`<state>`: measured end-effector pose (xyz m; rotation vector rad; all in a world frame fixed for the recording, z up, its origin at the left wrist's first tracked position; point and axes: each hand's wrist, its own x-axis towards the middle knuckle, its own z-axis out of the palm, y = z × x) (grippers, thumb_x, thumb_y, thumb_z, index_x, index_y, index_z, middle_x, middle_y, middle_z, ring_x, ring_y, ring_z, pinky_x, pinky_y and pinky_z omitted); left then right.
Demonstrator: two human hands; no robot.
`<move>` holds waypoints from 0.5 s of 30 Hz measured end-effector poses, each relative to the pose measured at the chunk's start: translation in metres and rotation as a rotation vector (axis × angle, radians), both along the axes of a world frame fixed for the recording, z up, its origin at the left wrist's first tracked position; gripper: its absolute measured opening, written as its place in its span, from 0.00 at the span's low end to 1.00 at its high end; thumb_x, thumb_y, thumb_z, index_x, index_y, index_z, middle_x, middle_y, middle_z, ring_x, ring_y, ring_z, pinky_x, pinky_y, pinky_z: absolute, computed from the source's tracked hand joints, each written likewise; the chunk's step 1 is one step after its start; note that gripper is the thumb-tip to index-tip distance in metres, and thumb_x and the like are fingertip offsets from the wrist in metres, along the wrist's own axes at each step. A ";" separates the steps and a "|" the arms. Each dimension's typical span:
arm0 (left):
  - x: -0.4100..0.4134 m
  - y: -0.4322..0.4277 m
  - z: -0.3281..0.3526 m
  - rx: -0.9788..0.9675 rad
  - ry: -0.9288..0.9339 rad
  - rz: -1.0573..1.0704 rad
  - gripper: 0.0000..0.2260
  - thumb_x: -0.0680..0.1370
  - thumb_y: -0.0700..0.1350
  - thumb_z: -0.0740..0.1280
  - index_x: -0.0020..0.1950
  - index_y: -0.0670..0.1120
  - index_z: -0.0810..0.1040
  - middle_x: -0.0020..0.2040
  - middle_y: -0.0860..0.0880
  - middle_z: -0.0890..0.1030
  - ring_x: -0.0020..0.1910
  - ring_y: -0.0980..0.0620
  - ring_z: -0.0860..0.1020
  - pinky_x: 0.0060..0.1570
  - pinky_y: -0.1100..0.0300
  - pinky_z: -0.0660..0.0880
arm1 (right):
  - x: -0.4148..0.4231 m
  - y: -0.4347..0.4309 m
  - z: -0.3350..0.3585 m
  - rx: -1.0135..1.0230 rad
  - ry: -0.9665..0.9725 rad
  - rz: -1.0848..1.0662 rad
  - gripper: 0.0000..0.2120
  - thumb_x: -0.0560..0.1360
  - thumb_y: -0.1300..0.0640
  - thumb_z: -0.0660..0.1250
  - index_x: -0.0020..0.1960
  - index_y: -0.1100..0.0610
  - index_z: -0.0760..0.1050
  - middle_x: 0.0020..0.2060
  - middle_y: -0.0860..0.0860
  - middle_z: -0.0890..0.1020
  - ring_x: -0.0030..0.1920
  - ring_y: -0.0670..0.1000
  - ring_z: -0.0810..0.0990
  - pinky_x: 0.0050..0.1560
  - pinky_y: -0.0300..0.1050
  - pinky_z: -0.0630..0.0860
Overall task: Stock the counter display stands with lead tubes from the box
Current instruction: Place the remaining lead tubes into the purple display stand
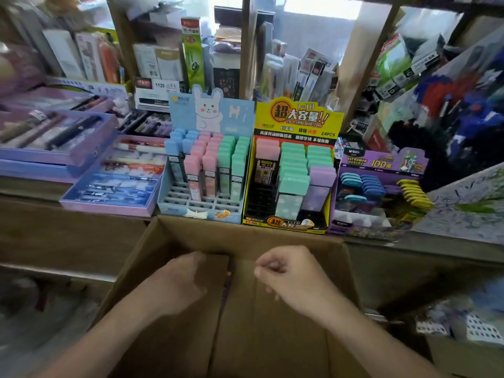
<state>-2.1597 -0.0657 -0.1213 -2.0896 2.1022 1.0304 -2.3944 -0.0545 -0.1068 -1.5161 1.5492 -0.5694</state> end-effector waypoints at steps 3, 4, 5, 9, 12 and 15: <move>0.001 0.003 -0.001 0.039 0.024 0.013 0.32 0.77 0.49 0.71 0.79 0.58 0.64 0.76 0.55 0.70 0.73 0.54 0.71 0.71 0.58 0.68 | 0.030 -0.016 -0.034 0.090 0.141 0.001 0.10 0.79 0.51 0.71 0.45 0.58 0.82 0.33 0.52 0.86 0.26 0.43 0.80 0.34 0.45 0.80; 0.001 0.003 -0.003 0.042 0.029 0.025 0.32 0.77 0.48 0.71 0.80 0.57 0.64 0.77 0.55 0.70 0.74 0.53 0.70 0.72 0.57 0.68 | 0.037 -0.021 -0.042 0.117 0.183 -0.012 0.13 0.79 0.50 0.71 0.44 0.60 0.82 0.30 0.53 0.85 0.24 0.44 0.80 0.33 0.45 0.80; 0.002 0.002 -0.004 0.036 0.031 0.033 0.32 0.77 0.48 0.71 0.79 0.57 0.64 0.76 0.54 0.70 0.74 0.53 0.70 0.72 0.57 0.69 | 0.043 -0.026 -0.047 0.144 0.218 -0.029 0.15 0.79 0.49 0.71 0.43 0.61 0.81 0.29 0.53 0.84 0.23 0.46 0.81 0.32 0.43 0.80; 0.005 0.002 -0.011 0.028 0.046 0.056 0.32 0.77 0.46 0.72 0.79 0.58 0.64 0.75 0.55 0.72 0.73 0.53 0.71 0.71 0.56 0.70 | 0.060 -0.035 -0.064 0.184 0.331 -0.047 0.20 0.79 0.45 0.70 0.38 0.61 0.79 0.26 0.54 0.84 0.24 0.51 0.83 0.30 0.45 0.81; 0.007 0.002 -0.016 0.049 0.059 0.074 0.31 0.76 0.45 0.71 0.77 0.58 0.66 0.71 0.55 0.75 0.67 0.53 0.75 0.64 0.58 0.74 | 0.065 -0.033 -0.072 0.173 0.431 -0.035 0.24 0.78 0.41 0.69 0.34 0.59 0.79 0.23 0.52 0.82 0.22 0.48 0.81 0.29 0.41 0.79; 0.005 0.002 -0.019 0.077 0.034 0.071 0.32 0.77 0.46 0.71 0.78 0.57 0.64 0.71 0.54 0.75 0.63 0.52 0.78 0.58 0.59 0.76 | 0.066 -0.035 -0.074 0.183 0.461 -0.062 0.23 0.76 0.40 0.71 0.36 0.59 0.80 0.25 0.52 0.83 0.26 0.50 0.84 0.33 0.43 0.81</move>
